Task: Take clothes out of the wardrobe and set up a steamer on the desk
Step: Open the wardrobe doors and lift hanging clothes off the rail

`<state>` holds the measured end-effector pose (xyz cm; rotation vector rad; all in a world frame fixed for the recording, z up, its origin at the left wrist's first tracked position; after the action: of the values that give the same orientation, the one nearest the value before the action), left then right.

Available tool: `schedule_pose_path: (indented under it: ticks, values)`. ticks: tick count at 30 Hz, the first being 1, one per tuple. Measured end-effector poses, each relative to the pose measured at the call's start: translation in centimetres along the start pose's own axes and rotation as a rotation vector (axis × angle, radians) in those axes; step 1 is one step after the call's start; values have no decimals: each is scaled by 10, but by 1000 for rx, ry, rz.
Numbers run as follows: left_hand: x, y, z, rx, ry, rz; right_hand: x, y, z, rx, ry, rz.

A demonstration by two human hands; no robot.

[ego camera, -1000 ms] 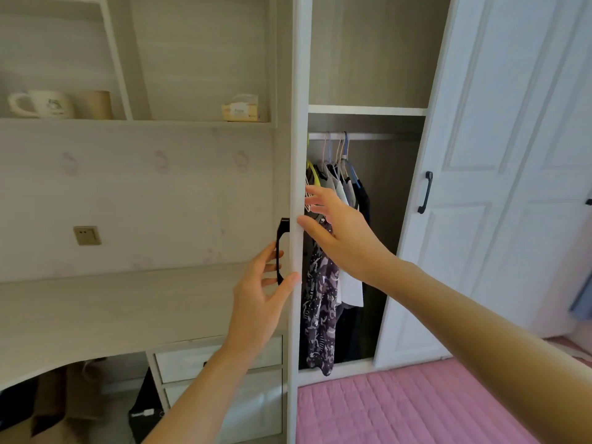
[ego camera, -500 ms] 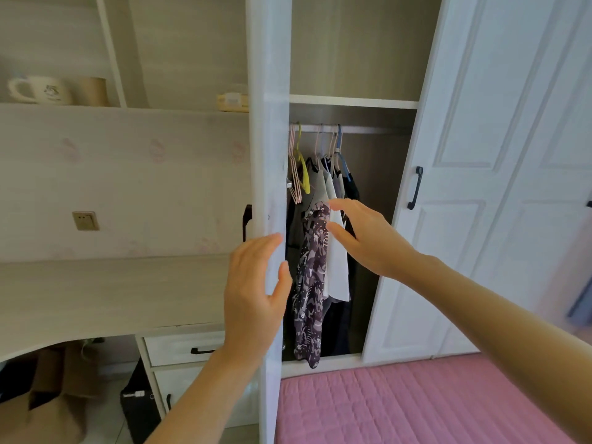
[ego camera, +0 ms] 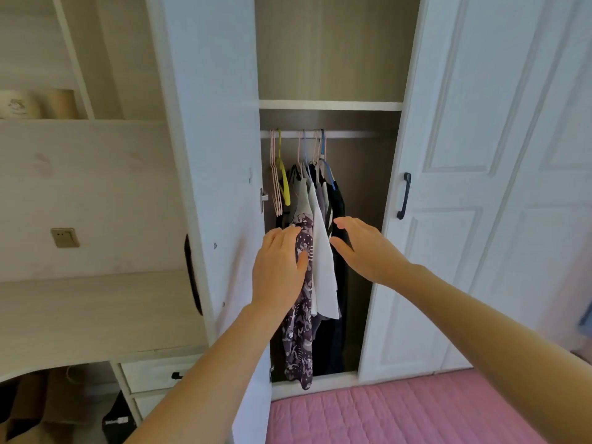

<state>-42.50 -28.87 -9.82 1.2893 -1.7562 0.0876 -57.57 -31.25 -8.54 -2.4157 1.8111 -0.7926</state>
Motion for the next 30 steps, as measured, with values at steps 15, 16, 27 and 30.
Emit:
schedule_pose_path:
  ticks: [15, 16, 27, 30]
  values:
    - [154, -83, 152, -35, -146, -293, 188, 77, 41, 175, -4, 142]
    - [162, -90, 162, -47, -157, -314, 200, 80, 44, 190, 11, 142]
    - [221, -114, 221, -203, -85, -417, 295, 95, 75, 229, 109, 137]
    - [235, -128, 230, -259, -100, -490, 308, 102, 84, 172, 95, 179]
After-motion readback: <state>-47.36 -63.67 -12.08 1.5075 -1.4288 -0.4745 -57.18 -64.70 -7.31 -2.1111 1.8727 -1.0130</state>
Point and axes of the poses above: each hand's wrist, its own x-axis towards the middle knuckle, its own z-axis out of the palm, y = z × x, the point moved 10 cm from there along x, towards the middle knuckle, and after that the axes turned 1 degree about -z, right-handed, at the moved point
